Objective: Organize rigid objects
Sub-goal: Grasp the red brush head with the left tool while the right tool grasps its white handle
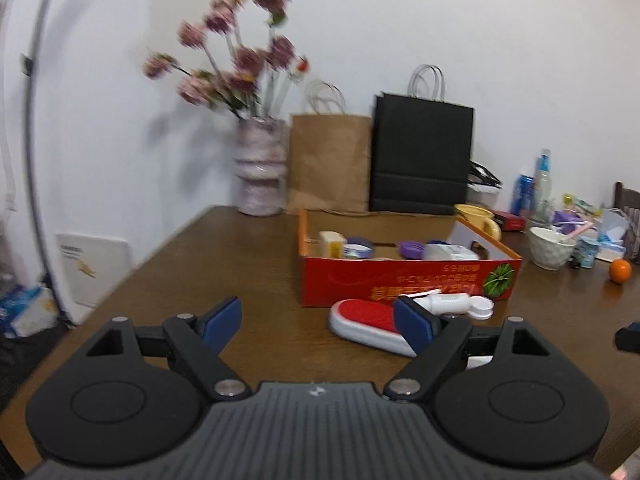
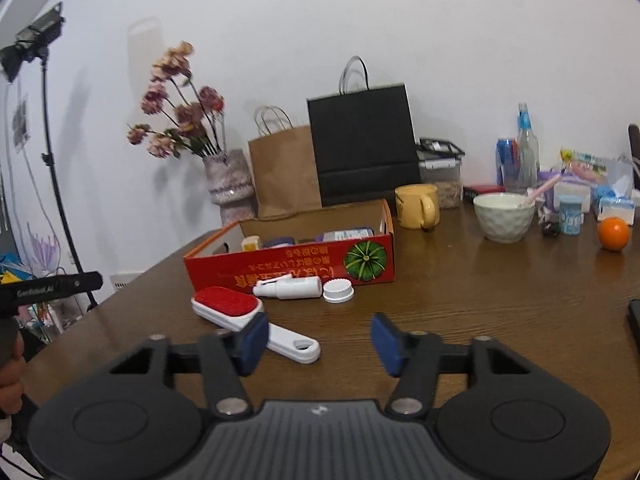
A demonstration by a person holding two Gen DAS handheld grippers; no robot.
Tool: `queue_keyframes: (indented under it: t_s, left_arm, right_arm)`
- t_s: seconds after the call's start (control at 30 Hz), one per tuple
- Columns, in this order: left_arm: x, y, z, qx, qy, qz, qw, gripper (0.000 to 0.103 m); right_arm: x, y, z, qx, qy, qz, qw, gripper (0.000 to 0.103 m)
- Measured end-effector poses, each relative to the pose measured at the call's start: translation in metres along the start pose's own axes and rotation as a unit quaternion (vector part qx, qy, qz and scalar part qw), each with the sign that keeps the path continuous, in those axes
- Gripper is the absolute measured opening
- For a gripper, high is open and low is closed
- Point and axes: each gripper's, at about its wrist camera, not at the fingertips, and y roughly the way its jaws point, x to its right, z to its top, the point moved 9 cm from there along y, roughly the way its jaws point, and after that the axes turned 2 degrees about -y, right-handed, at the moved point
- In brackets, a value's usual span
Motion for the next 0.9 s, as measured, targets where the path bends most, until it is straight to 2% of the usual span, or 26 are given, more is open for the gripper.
queue_keyframes:
  t_s: [0.1, 0.2, 0.4, 0.6, 0.63, 0.7, 0.83, 0.9]
  left_arm:
    - [0.000, 0.041, -0.003, -0.033, -0.002, 0.015, 0.9993, 0.072]
    - [-0.003, 0.064, -0.007, -0.043, -0.015, 0.002, 0.9990, 0.072]
    - [-0.006, 0.103, 0.000, -0.053, -0.010, -0.051, 0.9973, 0.073]
    - [0.001, 0.160, -0.011, -0.140, -0.061, -0.096, 0.9835, 0.073]
    - [0.002, 0.168, -0.015, -0.151, -0.062, -0.099, 0.9816, 0.071]
    - [0.001, 0.178, -0.020, -0.160, -0.058, -0.096, 0.9808, 0.057]
    - [-0.004, 0.184, -0.025, -0.166, -0.082, -0.122, 0.9750, 0.053]
    - [-0.003, 0.185, -0.024, -0.166, -0.100, -0.137, 0.9714, 0.044]
  right_arm:
    - [0.001, 0.024, -0.001, -0.016, -0.011, 0.001, 1.000, 0.052]
    - [0.000, 0.049, -0.009, -0.047, -0.014, -0.006, 0.999, 0.052]
    - [-0.011, 0.077, -0.017, -0.065, -0.011, -0.014, 0.998, 0.050]
    - [-0.002, 0.097, -0.014, -0.073, -0.019, 0.000, 0.997, 0.036]
    - [-0.001, 0.101, -0.016, -0.081, -0.021, -0.001, 0.997, 0.033]
    - [-0.002, 0.113, -0.024, -0.103, -0.024, -0.005, 0.994, 0.032]
    - [-0.012, 0.119, -0.032, -0.115, -0.002, 0.014, 0.993, 0.029]
    - [-0.016, 0.120, -0.035, -0.118, -0.001, 0.010, 0.993, 0.026]
